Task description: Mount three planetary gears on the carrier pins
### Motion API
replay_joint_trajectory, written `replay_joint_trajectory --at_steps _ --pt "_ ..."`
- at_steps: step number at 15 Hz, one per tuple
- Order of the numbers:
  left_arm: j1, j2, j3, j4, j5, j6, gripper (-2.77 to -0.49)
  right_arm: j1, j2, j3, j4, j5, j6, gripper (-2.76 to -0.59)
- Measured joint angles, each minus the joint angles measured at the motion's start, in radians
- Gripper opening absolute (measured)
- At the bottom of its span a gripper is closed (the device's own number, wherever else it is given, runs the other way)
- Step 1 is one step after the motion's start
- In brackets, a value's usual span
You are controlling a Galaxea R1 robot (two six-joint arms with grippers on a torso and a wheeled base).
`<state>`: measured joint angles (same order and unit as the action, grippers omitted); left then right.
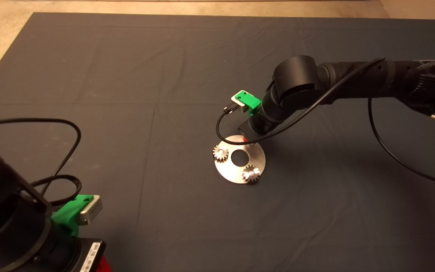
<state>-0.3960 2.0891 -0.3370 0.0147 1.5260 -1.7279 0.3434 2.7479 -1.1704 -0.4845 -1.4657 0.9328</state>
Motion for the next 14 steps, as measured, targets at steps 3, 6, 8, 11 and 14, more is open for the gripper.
replay_joint_trajectory --at_steps 3,6,8,11,14 --pt "0.000 0.000 0.000 0.000 0.000 0.000 -1.37 0.000 -0.002 0.001 0.000 -0.006 -0.009 -2.29" --pt "0.000 0.000 0.000 0.000 0.000 0.000 -1.37 0.000 -0.002 0.001 0.000 -0.008 -0.011 -2.29" --pt "0.000 0.000 0.000 0.000 0.000 0.000 -1.37 0.000 -0.001 0.001 0.000 -0.008 -0.011 -2.29" --pt "0.000 0.000 0.000 0.000 0.000 0.000 -1.37 0.000 0.001 0.000 0.000 -0.010 -0.011 -2.29" --pt "0.000 0.000 0.000 0.000 0.000 0.000 -1.37 0.000 0.001 0.000 0.000 -0.009 -0.011 -2.29"
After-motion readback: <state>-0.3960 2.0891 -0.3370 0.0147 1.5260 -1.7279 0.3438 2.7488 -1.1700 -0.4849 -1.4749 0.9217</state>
